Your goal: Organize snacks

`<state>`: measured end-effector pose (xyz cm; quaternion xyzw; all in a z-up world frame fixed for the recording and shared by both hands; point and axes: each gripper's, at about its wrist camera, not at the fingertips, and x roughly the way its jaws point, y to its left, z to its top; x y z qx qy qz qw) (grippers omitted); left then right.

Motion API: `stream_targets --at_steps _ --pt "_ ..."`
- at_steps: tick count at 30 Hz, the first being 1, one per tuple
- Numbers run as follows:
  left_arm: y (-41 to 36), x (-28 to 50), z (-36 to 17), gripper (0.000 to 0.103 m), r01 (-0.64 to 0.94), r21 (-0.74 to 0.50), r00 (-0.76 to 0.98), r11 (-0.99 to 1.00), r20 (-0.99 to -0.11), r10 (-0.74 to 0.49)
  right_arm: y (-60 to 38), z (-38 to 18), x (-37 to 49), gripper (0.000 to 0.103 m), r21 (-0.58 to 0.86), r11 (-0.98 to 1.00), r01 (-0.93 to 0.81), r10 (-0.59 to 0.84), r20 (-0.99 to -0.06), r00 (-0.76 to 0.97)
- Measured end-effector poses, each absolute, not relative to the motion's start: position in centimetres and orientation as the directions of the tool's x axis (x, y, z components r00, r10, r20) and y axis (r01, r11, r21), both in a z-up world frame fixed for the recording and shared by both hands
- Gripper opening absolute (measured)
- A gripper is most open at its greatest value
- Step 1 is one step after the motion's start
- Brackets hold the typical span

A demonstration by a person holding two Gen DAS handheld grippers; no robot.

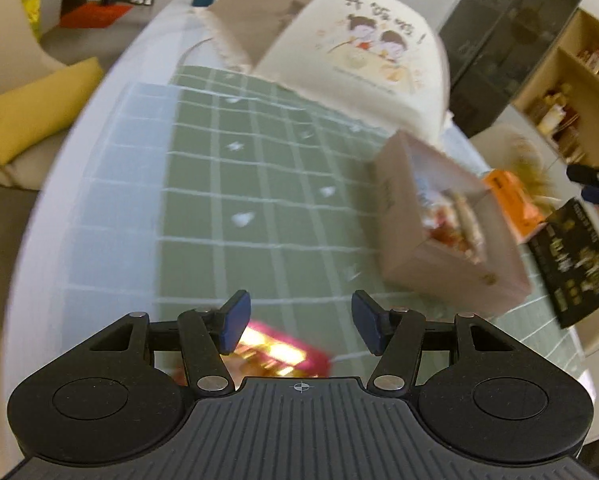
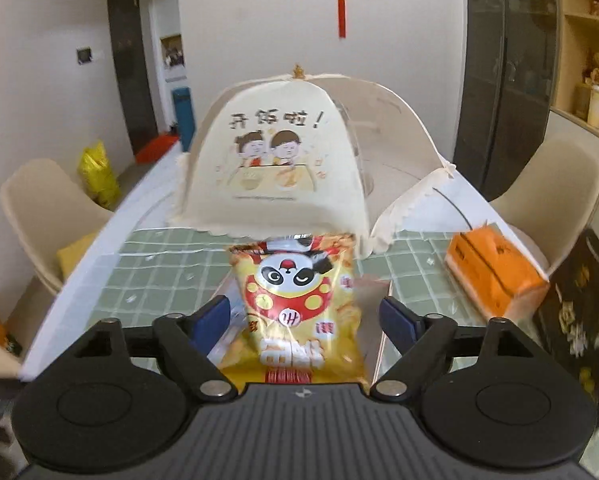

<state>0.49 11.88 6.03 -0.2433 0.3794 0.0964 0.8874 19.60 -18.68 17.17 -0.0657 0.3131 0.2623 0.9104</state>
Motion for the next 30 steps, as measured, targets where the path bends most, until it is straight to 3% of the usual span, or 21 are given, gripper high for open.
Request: stream_targets --at_steps 7,12,15,19,24,28,30 --pt "13.6 -3.6 4.1 0.062 -0.412 -0.316 0.652 0.855 -0.757 0.035 -22.8 12.1 18.8 0.082 0.191 0.813 -0.550 0.505 -0.701 0.504" --pt "11.4 -4.1 3.1 0.061 -0.384 -0.282 0.643 0.879 -0.765 0.035 -25.1 5.5 15.0 0.082 0.215 0.820 -0.530 0.465 -0.791 0.399" --pt "9.0 -3.4 3.1 0.061 -0.325 -0.293 0.641 0.899 -0.767 -0.018 -25.0 2.6 13.3 0.063 0.209 0.830 -0.517 0.437 -0.821 0.369" --pt "5.7 -1.9 3.0 0.061 -0.248 -0.321 0.638 0.914 -0.764 -0.095 -23.6 2.5 10.5 0.056 0.188 0.805 -0.563 0.458 -0.800 0.387" --pt "4.2 -1.6 3.0 0.059 -0.201 -0.390 0.618 0.899 -0.762 -0.192 -20.6 2.6 7.4 0.056 0.184 0.752 -0.633 0.489 -0.800 0.348" --pt "5.4 -3.1 3.6 0.058 -0.226 -0.365 0.609 0.903 -0.776 -0.162 -18.8 3.7 4.2 0.060 0.060 0.735 -0.675 0.458 -0.778 0.429" --pt "6.5 -3.8 3.6 0.058 -0.255 -0.378 0.605 0.890 -0.780 -0.158 -18.5 4.4 2.5 0.065 0.076 0.711 -0.699 0.493 -0.762 0.419"
